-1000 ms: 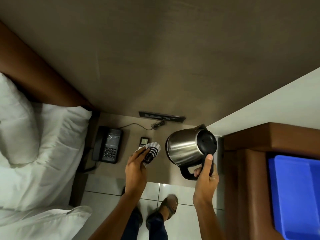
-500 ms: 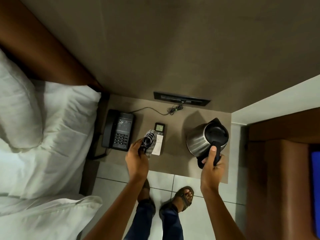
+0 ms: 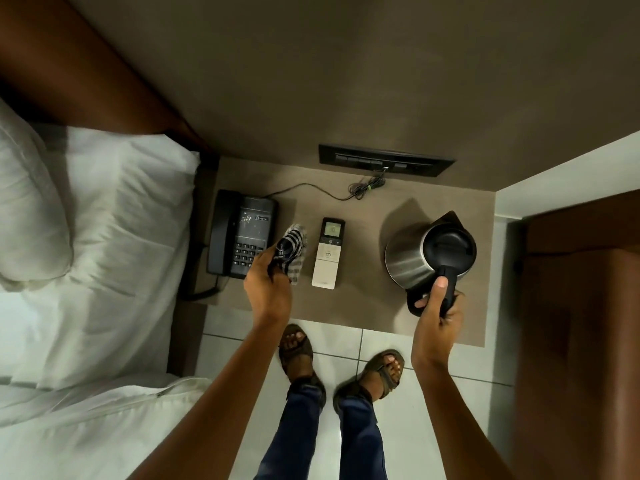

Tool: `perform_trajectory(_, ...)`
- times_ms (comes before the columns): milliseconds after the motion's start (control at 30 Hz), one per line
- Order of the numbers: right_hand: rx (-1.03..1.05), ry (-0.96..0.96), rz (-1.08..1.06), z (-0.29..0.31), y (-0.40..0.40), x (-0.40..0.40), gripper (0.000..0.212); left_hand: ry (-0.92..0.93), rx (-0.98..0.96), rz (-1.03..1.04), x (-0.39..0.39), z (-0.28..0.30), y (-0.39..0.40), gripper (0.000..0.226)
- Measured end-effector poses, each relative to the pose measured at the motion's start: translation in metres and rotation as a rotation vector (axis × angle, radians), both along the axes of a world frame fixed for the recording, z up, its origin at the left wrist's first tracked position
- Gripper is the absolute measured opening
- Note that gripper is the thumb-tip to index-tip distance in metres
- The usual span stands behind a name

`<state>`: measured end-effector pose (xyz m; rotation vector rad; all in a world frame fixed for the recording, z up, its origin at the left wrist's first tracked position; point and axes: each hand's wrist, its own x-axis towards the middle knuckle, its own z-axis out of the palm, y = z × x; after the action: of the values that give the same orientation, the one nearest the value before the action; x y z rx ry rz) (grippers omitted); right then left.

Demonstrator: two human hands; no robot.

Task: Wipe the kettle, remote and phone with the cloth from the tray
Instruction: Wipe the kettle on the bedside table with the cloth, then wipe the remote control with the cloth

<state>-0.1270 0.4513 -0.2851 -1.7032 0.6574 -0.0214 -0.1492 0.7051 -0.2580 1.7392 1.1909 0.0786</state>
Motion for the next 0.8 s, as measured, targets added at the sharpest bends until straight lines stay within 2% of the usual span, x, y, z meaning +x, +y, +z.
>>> perform_trajectory(400,0.02,0.091,-0.079,-0.001,0.008,-0.014,0.027,-0.005,-0.058,0.051,0.001,0.001,0.0,0.049)
perform_trajectory(500,0.029,0.131,-0.371,0.0,0.007,-0.03,0.049,0.006,-0.167,0.158,0.006,0.003,0.003,0.048)
perform_trajectory(567,-0.026,0.241,-0.654,0.002,0.016,-0.046,0.047,0.003,-0.238,0.225,0.012,0.005,0.004,0.047)
perform_trajectory(600,-0.053,0.344,-0.693,0.0,0.023,-0.054,0.045,-0.001,-0.241,0.218,0.014,0.007,0.003,0.046)
perform_trajectory(633,-0.042,0.445,-0.599,-0.003,0.033,-0.061,0.044,-0.008,-0.247,0.2,0.016,0.008,0.003,0.045)
perform_trajectory(700,0.048,0.547,-0.172,-0.011,0.058,-0.069,0.036,-0.025,-0.311,0.184,0.018,0.007,0.002,0.041)
perform_trajectory(733,0.073,0.542,0.046,-0.014,0.07,-0.067,0.029,-0.026,-0.367,0.198,0.02,0.006,0.003,0.039)
perform_trajectory(800,0.097,0.423,0.338,-0.022,0.091,-0.051,0.036,-0.016,-0.479,0.283,0.027,0.006,0.007,0.038)
